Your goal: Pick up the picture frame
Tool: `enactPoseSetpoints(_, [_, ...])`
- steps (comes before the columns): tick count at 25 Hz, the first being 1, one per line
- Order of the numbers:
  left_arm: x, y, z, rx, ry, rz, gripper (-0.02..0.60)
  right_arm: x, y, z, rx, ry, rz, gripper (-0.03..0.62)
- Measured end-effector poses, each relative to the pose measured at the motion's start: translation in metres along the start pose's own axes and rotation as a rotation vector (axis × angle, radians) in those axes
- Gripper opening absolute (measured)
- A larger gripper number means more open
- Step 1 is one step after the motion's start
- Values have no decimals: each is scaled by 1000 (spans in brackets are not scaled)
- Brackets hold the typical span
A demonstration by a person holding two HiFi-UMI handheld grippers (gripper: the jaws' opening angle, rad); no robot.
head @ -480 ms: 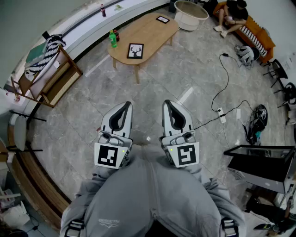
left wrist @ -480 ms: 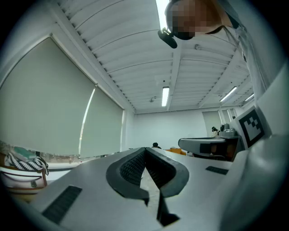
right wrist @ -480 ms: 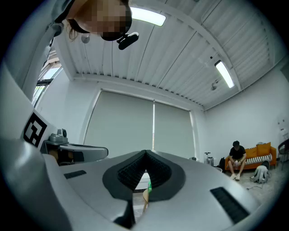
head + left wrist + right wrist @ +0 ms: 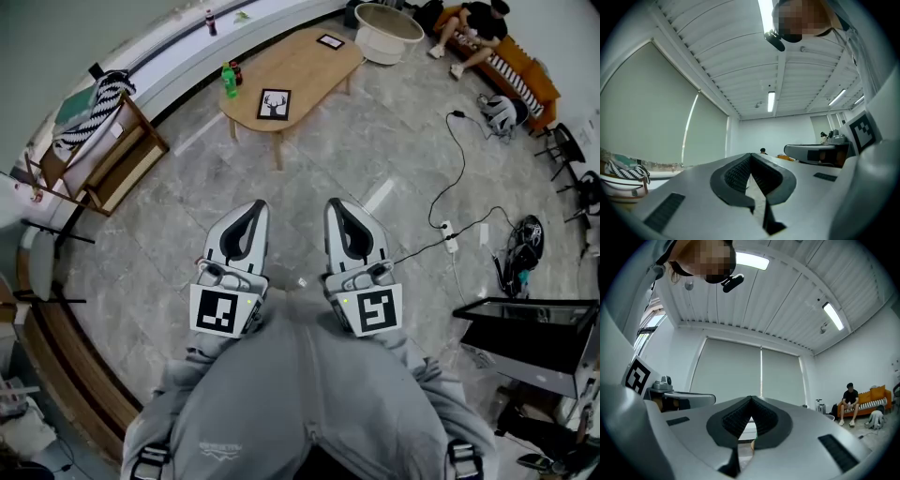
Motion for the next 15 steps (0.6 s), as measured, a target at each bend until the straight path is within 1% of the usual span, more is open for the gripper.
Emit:
enactPoseSetpoints(4, [-9,7,-5,7,-15,10,17,-14,14,11,1,-9,-59,29])
enactPoseSetpoints(8, [-8,12,-5,30,-44,8,17,-20,22,14,9,-9,-71,29])
enactPoseSetpoints(12, [8,18,-10,48,-78,17,17,-25,33,4,28,-12,-75,29])
enactPoseSetpoints(15, [35,28,-21,58,-94,36,17,-25,47,-16,52,-17,-75,29])
Point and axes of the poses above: the fingertips, and each gripper's own axes: z backward along the fingers, x to its left, y out of its underside, the point moved 10 cm from there along z, backward along the fingers, and after that the axes turned 11 degrees about z, right-handed, at the moved point
